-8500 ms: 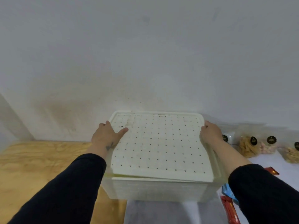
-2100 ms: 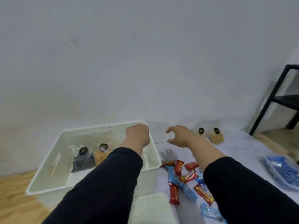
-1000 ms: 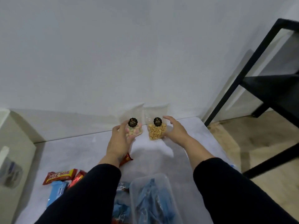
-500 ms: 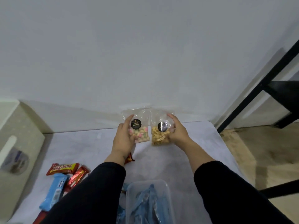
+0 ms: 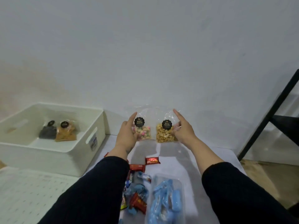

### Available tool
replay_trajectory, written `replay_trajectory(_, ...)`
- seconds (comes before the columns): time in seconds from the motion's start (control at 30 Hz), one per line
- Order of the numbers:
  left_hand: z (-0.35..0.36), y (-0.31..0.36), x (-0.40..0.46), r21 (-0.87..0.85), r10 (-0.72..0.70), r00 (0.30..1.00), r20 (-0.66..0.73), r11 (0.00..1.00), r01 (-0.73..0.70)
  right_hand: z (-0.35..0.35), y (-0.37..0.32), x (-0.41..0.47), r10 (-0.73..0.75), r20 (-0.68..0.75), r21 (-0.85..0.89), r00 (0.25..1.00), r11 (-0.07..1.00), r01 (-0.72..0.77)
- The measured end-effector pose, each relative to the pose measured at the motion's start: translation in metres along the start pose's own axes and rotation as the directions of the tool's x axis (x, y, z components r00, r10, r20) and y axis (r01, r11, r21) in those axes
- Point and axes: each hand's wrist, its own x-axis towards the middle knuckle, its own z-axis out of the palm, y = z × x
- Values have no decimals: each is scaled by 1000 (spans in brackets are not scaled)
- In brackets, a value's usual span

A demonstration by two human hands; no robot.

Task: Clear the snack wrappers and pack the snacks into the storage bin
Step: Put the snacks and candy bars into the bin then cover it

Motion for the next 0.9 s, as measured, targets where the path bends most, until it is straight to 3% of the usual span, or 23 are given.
replay_trajectory(0.27,-114,-1,-5,80,30,977,-210,997,-13,69,-94,-7,-191,91,-13,977,981,193)
replay_trajectory(0.5,-225,-51,23,125,-9,963,-268,991,44,168,-166,10,-267,116,-66,957,959,276)
replay_trajectory(0.67,-286,-114,58,32,-89,979,-185,995,97,266,-206,31,-235,82,-149,969,958,245)
replay_trajectory(0.9,-303,-206,102,43,-251,968,10,967,250,372,-188,56,-12,26,-320,1000,947,19)
